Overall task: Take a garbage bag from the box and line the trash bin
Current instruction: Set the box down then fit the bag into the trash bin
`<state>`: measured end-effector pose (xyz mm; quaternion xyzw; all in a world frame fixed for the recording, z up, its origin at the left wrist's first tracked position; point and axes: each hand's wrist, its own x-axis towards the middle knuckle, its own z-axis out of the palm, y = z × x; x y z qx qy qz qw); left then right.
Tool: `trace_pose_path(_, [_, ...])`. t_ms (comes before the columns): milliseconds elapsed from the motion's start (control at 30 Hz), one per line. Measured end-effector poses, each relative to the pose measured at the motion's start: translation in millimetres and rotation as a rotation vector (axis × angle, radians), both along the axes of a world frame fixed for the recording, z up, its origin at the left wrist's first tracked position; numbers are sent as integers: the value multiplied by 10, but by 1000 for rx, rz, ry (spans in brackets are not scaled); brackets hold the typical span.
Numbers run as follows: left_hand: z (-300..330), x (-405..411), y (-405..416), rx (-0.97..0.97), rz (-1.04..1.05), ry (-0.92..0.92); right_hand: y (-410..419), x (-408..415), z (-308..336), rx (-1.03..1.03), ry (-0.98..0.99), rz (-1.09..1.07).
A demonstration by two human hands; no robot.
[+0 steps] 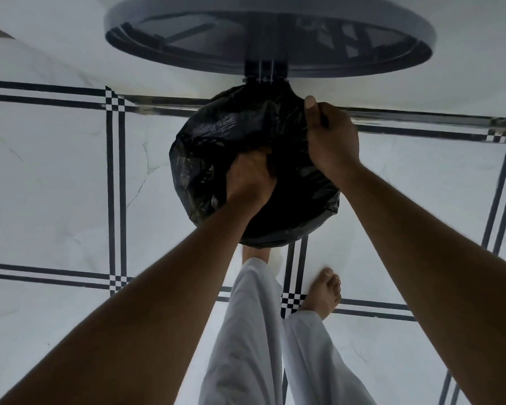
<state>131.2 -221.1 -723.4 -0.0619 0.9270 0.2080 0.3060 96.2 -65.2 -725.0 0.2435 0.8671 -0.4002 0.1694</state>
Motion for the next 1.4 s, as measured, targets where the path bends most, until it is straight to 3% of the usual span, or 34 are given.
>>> trace_pose_path(100, [-225,-82,44,-64,24,-196,27,9,-54,4,20,7])
trace_pose_path(200, [-582,-87,24,-153,-84,-400,40,18,-119,20,43,18])
trace_pose_path(333, [-941,-26,-79,-60,-105,-494,57,43,-190,24,94,19])
trace_pose_path(467, [-724,63,-92,-146,-129,-356,58,34,-150,7,74,20])
trace_pose_path(567, [-514,177,-105,-113,-22,-135,43,14,-91,-9,49,10])
trace_pose_path(700, [-427,211,-86,1,-49,-13,46,10,-70,-7,29,1])
trace_pose_path(767, [-551,128,-88,-51,-133,-96,53,13,-90,2,21,8])
trace_pose_path(967, [-782,-70,-113,-36,-58,-594,73,33,-220,17,70,20])
trace_pose_path(1067, [-840,-54,-108,5,66,-643,82,21,-231,15,86,24])
trace_pose_path(1300, [-459,3,-73,-24,-207,-426,64,60,70,-15,-14,1])
trace_pose_path(1400, [36,199,-220,60,-138,-119,118,244,253,-87,-26,-155])
